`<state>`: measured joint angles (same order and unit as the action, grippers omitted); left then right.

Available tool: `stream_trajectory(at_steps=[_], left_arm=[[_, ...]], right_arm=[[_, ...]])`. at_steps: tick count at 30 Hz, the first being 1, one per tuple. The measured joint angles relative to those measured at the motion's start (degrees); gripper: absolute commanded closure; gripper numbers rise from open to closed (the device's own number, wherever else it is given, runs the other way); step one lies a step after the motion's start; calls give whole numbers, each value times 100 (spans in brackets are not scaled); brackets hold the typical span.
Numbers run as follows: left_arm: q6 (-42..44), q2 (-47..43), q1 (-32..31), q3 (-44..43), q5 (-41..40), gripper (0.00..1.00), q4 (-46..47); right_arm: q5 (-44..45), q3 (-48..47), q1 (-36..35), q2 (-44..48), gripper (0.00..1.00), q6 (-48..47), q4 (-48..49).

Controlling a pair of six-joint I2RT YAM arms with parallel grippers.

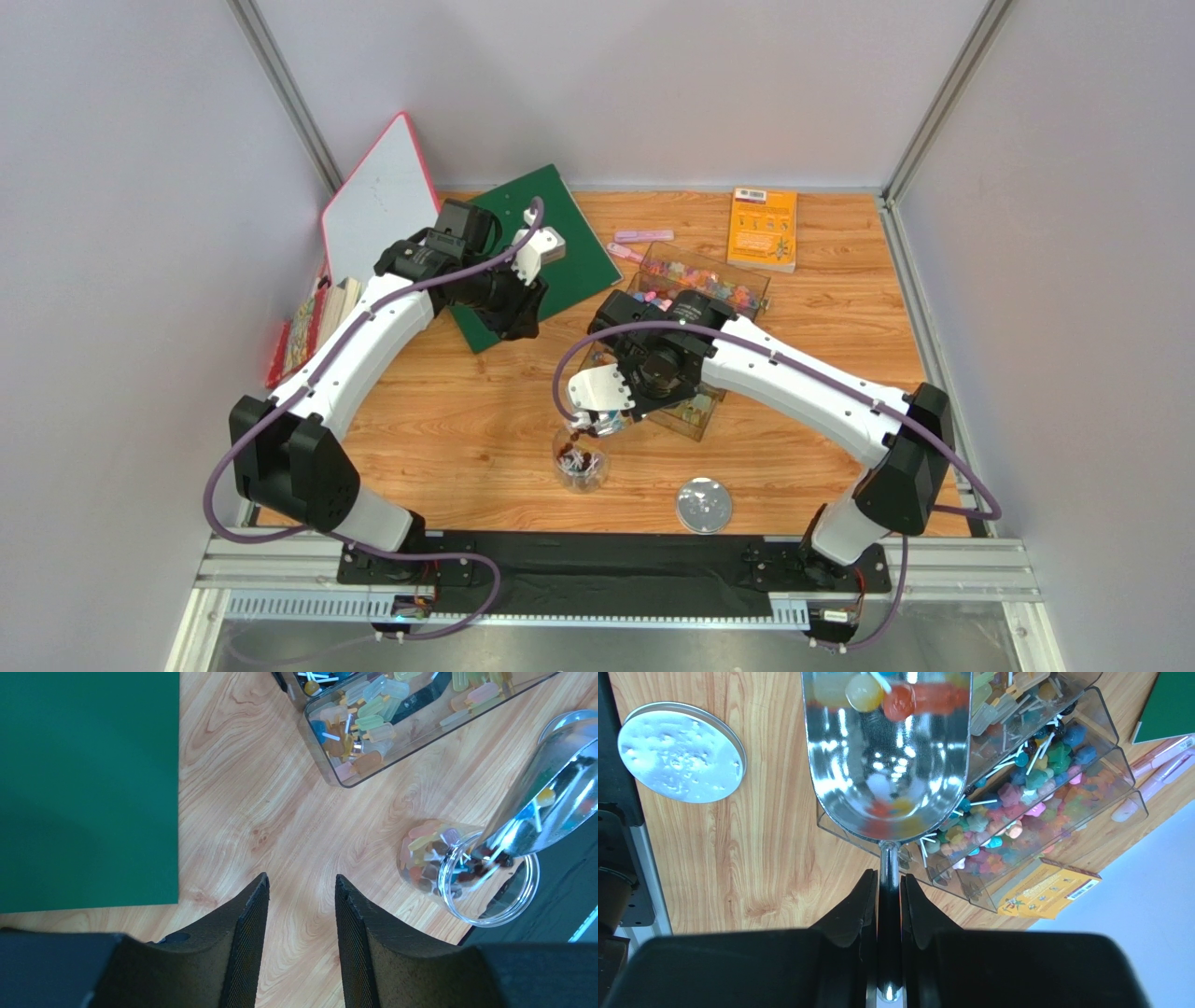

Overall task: Pack the candies
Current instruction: Place the fake candies in the packing bottle.

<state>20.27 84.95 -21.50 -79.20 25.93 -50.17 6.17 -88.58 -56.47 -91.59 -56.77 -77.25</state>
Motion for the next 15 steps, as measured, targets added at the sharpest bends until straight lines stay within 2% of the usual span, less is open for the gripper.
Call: stream_trajectory(at_steps=[15], left_arm=[[-92, 22, 20, -37, 184, 53, 31]], right_arm=[[645, 55, -214, 28, 100, 17, 2]])
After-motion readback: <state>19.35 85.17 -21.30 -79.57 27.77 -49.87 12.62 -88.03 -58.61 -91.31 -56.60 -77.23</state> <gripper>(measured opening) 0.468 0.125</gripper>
